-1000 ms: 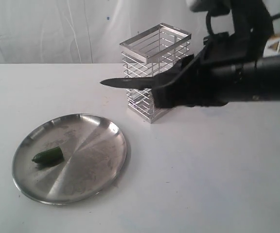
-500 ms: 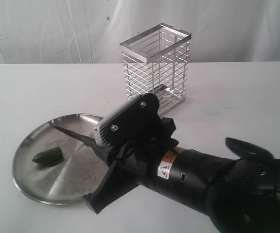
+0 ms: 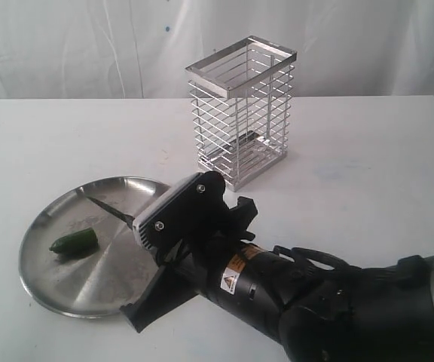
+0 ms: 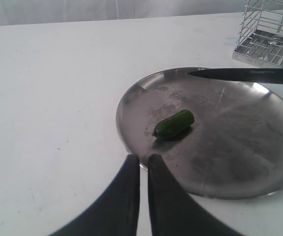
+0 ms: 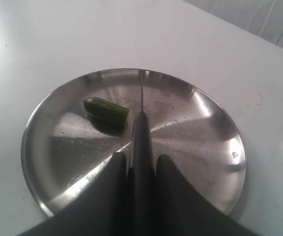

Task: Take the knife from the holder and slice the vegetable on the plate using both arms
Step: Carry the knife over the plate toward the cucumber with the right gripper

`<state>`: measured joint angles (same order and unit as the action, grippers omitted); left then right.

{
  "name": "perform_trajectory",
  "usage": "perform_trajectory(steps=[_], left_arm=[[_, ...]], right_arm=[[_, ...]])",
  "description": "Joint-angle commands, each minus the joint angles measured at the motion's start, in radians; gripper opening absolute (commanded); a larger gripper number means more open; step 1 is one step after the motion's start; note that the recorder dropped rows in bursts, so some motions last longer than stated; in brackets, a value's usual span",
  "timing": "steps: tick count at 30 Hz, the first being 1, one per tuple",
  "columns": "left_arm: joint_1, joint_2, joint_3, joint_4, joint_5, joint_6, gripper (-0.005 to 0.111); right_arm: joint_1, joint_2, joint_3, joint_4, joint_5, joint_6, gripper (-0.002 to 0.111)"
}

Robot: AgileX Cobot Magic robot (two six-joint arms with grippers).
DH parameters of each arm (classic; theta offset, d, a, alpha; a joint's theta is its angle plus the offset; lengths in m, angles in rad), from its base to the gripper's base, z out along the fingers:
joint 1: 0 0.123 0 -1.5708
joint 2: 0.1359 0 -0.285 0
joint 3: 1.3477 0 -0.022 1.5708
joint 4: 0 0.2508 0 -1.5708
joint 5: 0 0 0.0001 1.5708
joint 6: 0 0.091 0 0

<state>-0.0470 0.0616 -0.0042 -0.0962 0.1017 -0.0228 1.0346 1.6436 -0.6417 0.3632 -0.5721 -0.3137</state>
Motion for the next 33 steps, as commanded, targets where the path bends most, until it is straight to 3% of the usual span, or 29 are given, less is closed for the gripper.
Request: perform_trajectory(steps=[1, 4, 15, 19, 24, 33], left_arm=[[-0.004, -0.003, 0.004, -0.182, -0.003, -0.168, 0.013], [-0.004, -0.003, 0.004, -0.278, -0.012, -0.257, 0.013], [-0.004, -0.003, 0.004, -0.32, -0.158, -0.321, 0.013], [-0.004, -0.003, 0.004, -0.324, -0.107, -0.321, 0.013], [-0.004, -0.003, -0.003, -0.367, -0.006, -0.321, 0.013], [-0.004, 0.122, -0.166, -0.374, 0.058, -0.301, 0.013]], right_arm=[[0.005, 0.02, -0.013, -0.003, -0.01, 0.009, 0.0], [0.005, 0.048, -0.033, -0.001, -0.003, 0.009, 0.0], [0.064, 0.178, -0.137, 0.045, -0.024, 0.015, 0.0], [0.076, 0.21, -0.139, 0.199, -0.061, -0.004, 0.0], [0.081, 0.213, -0.139, 0.21, -0.075, -0.004, 0.0], [0.11, 0.213, -0.139, 0.249, -0.112, -0.004, 0.0]])
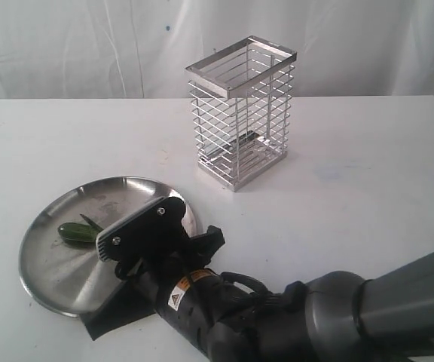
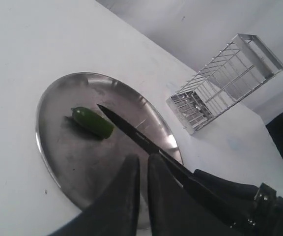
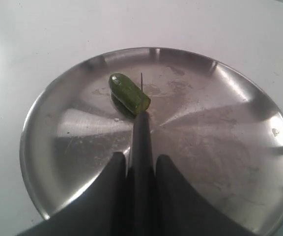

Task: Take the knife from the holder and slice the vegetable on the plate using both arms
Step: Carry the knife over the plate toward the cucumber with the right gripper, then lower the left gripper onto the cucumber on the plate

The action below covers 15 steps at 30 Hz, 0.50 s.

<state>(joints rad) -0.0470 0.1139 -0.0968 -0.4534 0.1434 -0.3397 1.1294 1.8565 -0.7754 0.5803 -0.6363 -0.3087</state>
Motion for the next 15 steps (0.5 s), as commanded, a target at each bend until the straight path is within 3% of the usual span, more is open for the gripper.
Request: perform_trajectory(steps=[1, 5, 9, 11, 14, 15], left_arm=[[-0.004, 0.094, -0.097, -0.017, 0.014, 0.041, 0.013], [-0.004, 0.251, -0.176, -0.017, -0.005, 0.154, 0.017], [-0.006, 0.432, -0.226, -0.017, -0.042, 0.379, 0.05], [-0.018, 0.533, -0.254, -0.008, -0.046, 0.604, 0.064], [-0.047, 0.668, -0.33, -0.016, 0.05, 0.988, 0.064], [-0.057, 0.713, -0.367, -0.027, 0.097, 1.045, 0.064]], right_arm=[[0.018, 0.0, -0.005, 0.047, -0.057, -0.009, 0.0], [0.026, 0.0, -0.005, 0.111, -0.092, -0.013, 0.0], [0.026, 0.0, -0.005, 0.142, -0.088, -0.015, 0.0], [0.026, 0.0, -0.005, 0.186, -0.098, -0.049, 0.0], [0.026, 0.0, -0.005, 0.221, -0.105, -0.089, 0.0], [0.026, -0.002, -0.005, 0.22, -0.094, -0.089, 0.0]])
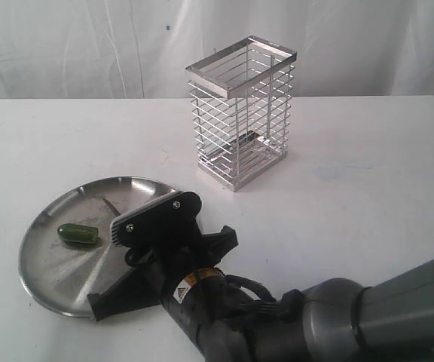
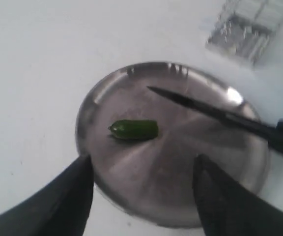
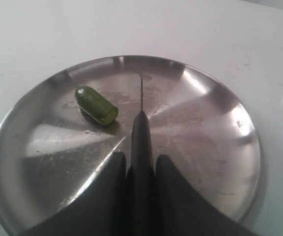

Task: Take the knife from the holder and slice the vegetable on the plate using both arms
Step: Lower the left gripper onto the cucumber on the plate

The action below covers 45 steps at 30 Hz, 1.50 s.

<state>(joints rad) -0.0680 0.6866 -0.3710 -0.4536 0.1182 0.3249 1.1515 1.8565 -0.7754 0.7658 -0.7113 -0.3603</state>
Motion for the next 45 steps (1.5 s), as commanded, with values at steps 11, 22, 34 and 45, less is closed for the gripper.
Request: perform_trajectory(steps=[11, 22, 34, 45], left_arm=[[-0.086, 0.542, -0.293, -0.092, 0.17, 0.923, 0.064], [-0.086, 0.772, -0.275, -0.092, -0.079, 1.302, 0.064], [-0.086, 0.93, -0.36, -0.061, -0.111, 1.306, 0.064], [-0.086, 1.039, -0.398, -0.069, -0.147, 1.287, 0.061]], right_arm=[[0.004, -0.09, -0.005, 0.114, 0.006, -0.047, 0.0], [0.004, -0.217, -0.005, 0.117, 0.112, -0.091, 0.0], [0.002, -0.26, -0.003, 0.256, 0.107, -0.241, 0.0], [-0.007, -0.26, -0.003, 0.27, 0.1, -0.266, 0.0]])
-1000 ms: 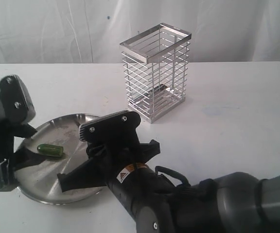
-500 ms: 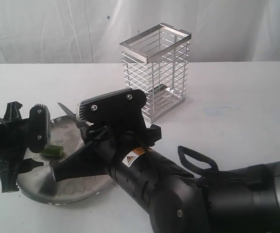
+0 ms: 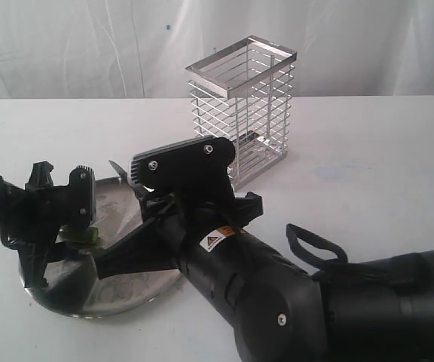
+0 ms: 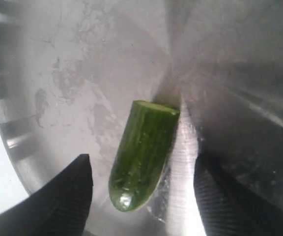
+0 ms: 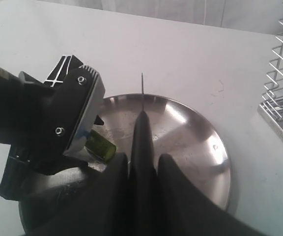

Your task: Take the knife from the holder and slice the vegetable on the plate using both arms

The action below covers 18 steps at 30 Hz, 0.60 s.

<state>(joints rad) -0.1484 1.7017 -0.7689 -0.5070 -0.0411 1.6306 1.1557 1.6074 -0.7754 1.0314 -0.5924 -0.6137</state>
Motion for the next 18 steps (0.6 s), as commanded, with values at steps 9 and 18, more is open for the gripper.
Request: perform_trajectory(steps=[9, 18], left_arm=[[-0.006, 0.032, 0.0, -0.016, 0.021, -0.067, 0.011], [-0.006, -0.034, -0.001, -0.136, 0.053, -0.247, 0.0]], right_arm=[[-0.011, -0.024, -0.003, 0.005, -0.023, -0.012, 0.0], [-0.011, -0.056, -0.003, 0.063, -0.01, -0.054, 0.0]])
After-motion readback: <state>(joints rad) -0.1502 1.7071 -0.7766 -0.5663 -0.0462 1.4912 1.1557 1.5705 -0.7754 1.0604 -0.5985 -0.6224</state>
